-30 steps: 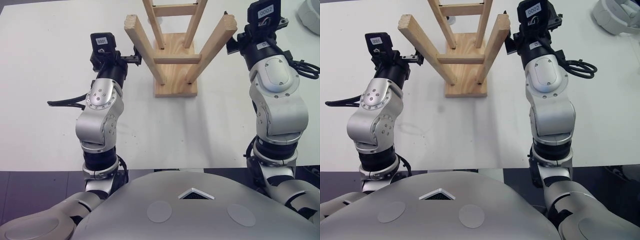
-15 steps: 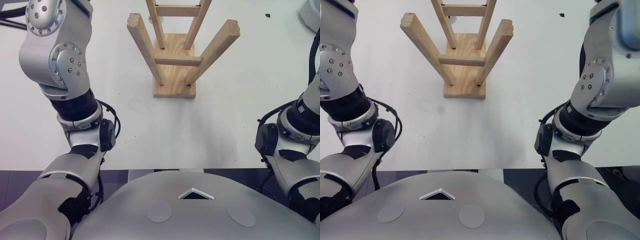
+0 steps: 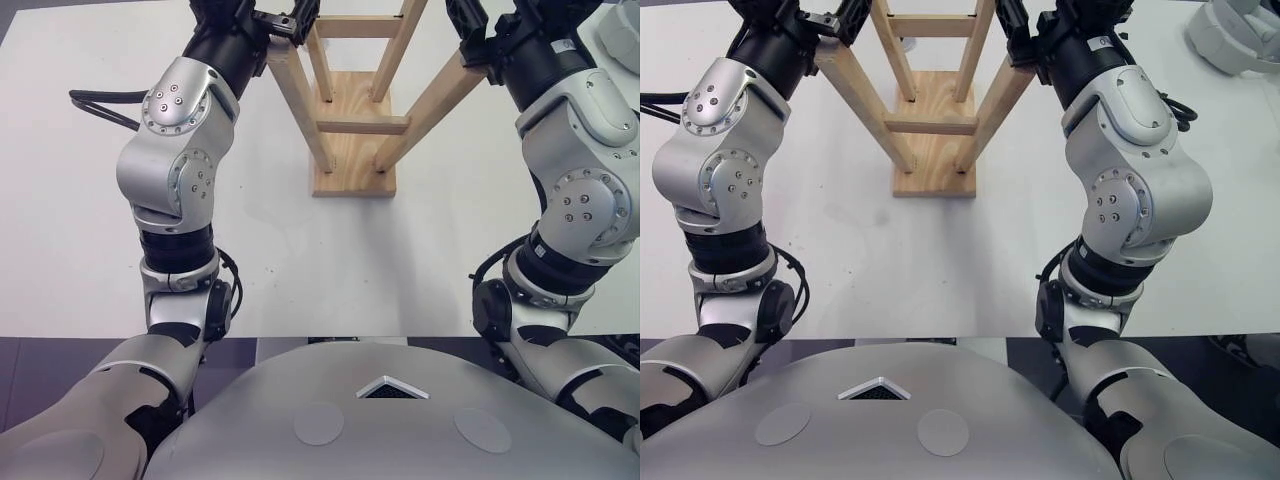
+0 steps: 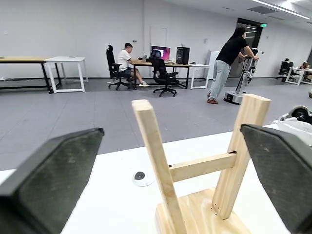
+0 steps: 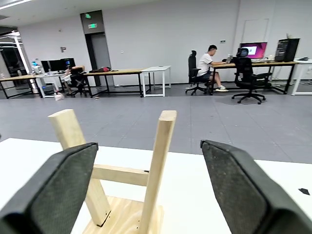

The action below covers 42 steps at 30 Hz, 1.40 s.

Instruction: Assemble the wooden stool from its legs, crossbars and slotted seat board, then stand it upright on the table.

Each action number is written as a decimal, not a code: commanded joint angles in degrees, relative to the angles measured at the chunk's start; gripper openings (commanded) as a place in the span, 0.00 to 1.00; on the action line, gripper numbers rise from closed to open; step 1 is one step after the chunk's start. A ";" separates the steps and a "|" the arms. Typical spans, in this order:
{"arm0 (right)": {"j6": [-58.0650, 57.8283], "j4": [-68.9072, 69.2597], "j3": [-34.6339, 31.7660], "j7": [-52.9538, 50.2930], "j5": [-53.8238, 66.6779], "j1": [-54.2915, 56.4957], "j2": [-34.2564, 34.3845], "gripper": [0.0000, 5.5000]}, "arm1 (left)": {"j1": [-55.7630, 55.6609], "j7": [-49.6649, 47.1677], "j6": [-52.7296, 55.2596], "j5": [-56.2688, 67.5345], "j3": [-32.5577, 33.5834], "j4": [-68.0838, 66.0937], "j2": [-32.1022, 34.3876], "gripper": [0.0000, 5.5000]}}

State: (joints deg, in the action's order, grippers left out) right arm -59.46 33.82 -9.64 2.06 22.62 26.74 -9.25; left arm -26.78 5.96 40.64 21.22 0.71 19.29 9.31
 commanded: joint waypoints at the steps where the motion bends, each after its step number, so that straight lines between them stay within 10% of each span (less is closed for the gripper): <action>1: 7.93 1.81 -3.80 -0.13 1.62 6.00 1.50 0.72 | -1.62 0.10 -1.68 0.14 2.12 -1.84 -0.71 0.94; 7: 23.17 -10.58 -10.62 1.36 -6.05 -1.40 -6.60 0.72 | 1.53 1.58 -10.36 -5.89 6.20 -13.95 5.92 0.94; 16: 31.03 -45.16 23.35 15.46 -26.24 -11.68 -9.24 0.72 | -4.70 11.53 -30.66 -19.20 -7.86 -61.56 0.96 0.94; 24: 28.59 -16.18 37.43 39.33 -24.28 -19.46 -21.44 0.72 | -14.94 26.62 -51.08 -16.30 -4.86 -80.68 -5.21 0.94; 35: 26.22 -4.75 13.94 43.70 -16.80 -41.71 -36.41 0.72 | -7.86 19.97 -62.86 -21.70 0.17 -88.38 17.08 0.94; 42: 44.42 -49.23 6.22 20.99 -23.51 -21.12 -27.71 0.72 | 18.94 34.95 -34.93 -21.65 -4.69 -36.11 26.94 0.94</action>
State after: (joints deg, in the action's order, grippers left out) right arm -21.85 2.35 -0.36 31.60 2.56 -3.48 -39.23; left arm -16.38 35.58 -7.29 0.56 -1.37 -34.40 30.01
